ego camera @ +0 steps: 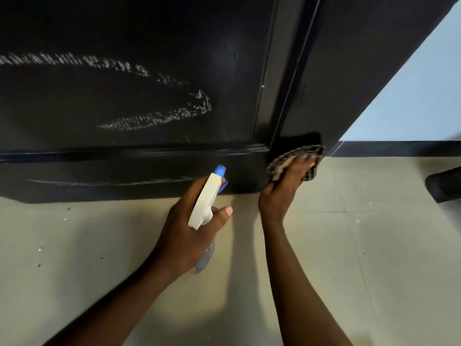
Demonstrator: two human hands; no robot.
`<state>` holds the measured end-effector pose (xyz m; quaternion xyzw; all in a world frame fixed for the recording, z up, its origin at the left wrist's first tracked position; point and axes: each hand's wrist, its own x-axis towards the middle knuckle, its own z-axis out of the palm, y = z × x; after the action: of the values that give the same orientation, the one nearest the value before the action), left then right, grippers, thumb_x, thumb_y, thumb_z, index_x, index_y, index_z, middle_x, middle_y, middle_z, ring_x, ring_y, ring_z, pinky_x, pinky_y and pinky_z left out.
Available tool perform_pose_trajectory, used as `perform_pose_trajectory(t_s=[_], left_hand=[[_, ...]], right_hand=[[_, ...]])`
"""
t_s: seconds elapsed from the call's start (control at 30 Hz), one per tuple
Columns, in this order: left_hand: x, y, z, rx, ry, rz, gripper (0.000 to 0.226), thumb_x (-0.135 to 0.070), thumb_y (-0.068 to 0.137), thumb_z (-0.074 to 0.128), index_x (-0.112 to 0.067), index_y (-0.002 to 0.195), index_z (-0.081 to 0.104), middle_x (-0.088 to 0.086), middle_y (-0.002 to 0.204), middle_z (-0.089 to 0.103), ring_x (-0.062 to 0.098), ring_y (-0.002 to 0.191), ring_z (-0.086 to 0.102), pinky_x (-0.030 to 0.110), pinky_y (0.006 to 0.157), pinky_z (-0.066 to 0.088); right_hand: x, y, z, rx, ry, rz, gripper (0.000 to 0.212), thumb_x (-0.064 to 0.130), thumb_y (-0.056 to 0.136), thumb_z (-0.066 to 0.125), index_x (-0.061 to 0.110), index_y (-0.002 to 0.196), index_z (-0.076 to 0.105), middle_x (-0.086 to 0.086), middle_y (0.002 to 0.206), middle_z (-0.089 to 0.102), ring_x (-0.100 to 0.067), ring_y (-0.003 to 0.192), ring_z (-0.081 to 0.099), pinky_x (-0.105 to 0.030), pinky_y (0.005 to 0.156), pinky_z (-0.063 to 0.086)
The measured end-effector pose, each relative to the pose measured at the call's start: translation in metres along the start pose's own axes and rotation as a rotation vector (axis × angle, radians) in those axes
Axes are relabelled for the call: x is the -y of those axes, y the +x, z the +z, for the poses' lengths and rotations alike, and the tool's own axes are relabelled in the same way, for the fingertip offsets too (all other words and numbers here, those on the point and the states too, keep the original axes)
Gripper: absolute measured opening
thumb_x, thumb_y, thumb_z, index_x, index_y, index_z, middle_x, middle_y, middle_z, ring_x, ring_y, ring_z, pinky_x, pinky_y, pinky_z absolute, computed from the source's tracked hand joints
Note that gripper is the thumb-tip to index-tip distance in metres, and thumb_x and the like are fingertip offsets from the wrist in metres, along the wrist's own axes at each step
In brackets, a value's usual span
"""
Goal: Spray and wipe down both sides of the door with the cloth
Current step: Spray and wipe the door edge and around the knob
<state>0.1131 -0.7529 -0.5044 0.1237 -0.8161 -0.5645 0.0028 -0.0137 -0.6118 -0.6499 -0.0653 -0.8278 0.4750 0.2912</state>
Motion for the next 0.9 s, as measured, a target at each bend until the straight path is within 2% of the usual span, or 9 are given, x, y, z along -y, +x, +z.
perform_pose_trajectory(t_s=[0.07,0.13,0.2,0.3,0.4,0.57,0.67,0.77,0.9], left_hand=[[0.003,-0.001,-0.007,-0.005,0.023,0.001,0.058,-0.023,0.081,0.073,-0.056,0.099,0.029,-0.034,0.097,0.04,-0.028,0.085,0.046,-0.008,0.062,0.034],[0.004,-0.003,-0.013,-0.004,0.04,0.025,0.057,-0.022,0.081,0.073,-0.056,0.099,0.031,-0.033,0.096,0.041,-0.029,0.085,0.046,-0.007,0.061,0.036],[0.004,-0.005,-0.018,0.001,0.051,0.059,0.057,-0.02,0.081,0.073,-0.055,0.098,0.032,-0.029,0.09,0.044,-0.032,0.082,0.045,-0.006,0.061,0.037],[0.0,-0.006,-0.03,0.005,0.054,0.116,0.049,-0.028,0.08,0.075,-0.053,0.105,0.041,-0.031,0.088,0.057,-0.022,0.09,0.052,-0.003,0.069,0.04],[0.0,-0.005,-0.039,-0.02,0.051,0.139,0.055,-0.035,0.079,0.075,-0.042,0.126,0.048,-0.033,0.107,0.057,-0.017,0.101,0.053,-0.002,0.077,0.038],[0.007,-0.005,-0.04,-0.093,0.122,0.18,0.065,-0.01,0.081,0.073,-0.054,0.104,0.032,-0.043,0.093,0.049,-0.037,0.087,0.04,-0.01,0.068,0.033],[0.004,-0.005,-0.04,-0.027,0.185,0.174,0.065,-0.013,0.083,0.075,-0.064,0.102,0.041,-0.056,0.096,0.045,-0.029,0.089,0.046,-0.004,0.07,0.038],[-0.001,-0.007,-0.042,-0.016,0.172,0.143,0.062,-0.038,0.079,0.072,-0.079,0.104,0.032,-0.048,0.097,0.049,-0.022,0.09,0.049,0.0,0.07,0.041],[0.011,-0.006,-0.049,-0.022,0.071,0.054,0.06,-0.047,0.067,0.068,-0.05,0.119,0.038,-0.031,0.1,0.05,-0.021,0.095,0.049,-0.004,0.069,0.04]], right_hand=[[0.005,0.005,-0.006,-0.085,0.092,0.226,0.088,-0.017,0.076,0.045,0.004,0.153,0.007,-0.011,0.161,0.01,-0.021,0.146,0.019,-0.038,0.119,0.023],[0.012,0.011,-0.012,-0.117,0.183,0.337,0.085,-0.016,0.08,0.046,0.003,0.153,0.008,-0.005,0.155,0.022,-0.01,0.136,0.029,-0.01,0.111,0.024],[0.015,0.013,-0.011,-0.122,0.232,0.363,0.075,-0.008,0.083,0.045,-0.001,0.152,0.015,-0.006,0.151,0.031,-0.01,0.132,0.033,0.001,0.102,0.022],[0.031,-0.006,0.007,-0.086,0.202,0.269,0.071,-0.003,0.081,0.039,-0.012,0.147,0.017,-0.016,0.153,0.022,-0.008,0.139,0.02,-0.007,0.113,0.012],[0.072,-0.053,0.04,0.126,0.184,0.079,0.077,-0.005,0.079,0.035,0.005,0.151,0.01,-0.017,0.158,0.011,-0.01,0.148,0.003,-0.019,0.119,0.003],[0.087,-0.081,0.082,0.157,0.033,-0.111,0.083,-0.003,0.09,0.051,0.021,0.152,0.001,0.003,0.16,-0.006,-0.015,0.146,-0.022,-0.041,0.119,0.008],[0.057,-0.069,0.057,0.182,0.028,-0.155,0.091,-0.016,0.081,0.042,0.018,0.155,0.001,0.003,0.16,-0.007,-0.016,0.148,-0.011,-0.029,0.121,0.002],[0.016,-0.032,0.021,0.017,0.044,0.097,0.091,-0.021,0.066,0.04,-0.002,0.151,0.012,-0.014,0.155,0.013,-0.006,0.141,0.008,-0.012,0.115,0.006],[-0.006,0.008,-0.011,-0.165,0.101,0.42,0.056,-0.004,0.074,0.042,-0.011,0.129,0.051,-0.022,0.125,0.057,-0.034,0.115,0.054,-0.019,0.094,0.036]])
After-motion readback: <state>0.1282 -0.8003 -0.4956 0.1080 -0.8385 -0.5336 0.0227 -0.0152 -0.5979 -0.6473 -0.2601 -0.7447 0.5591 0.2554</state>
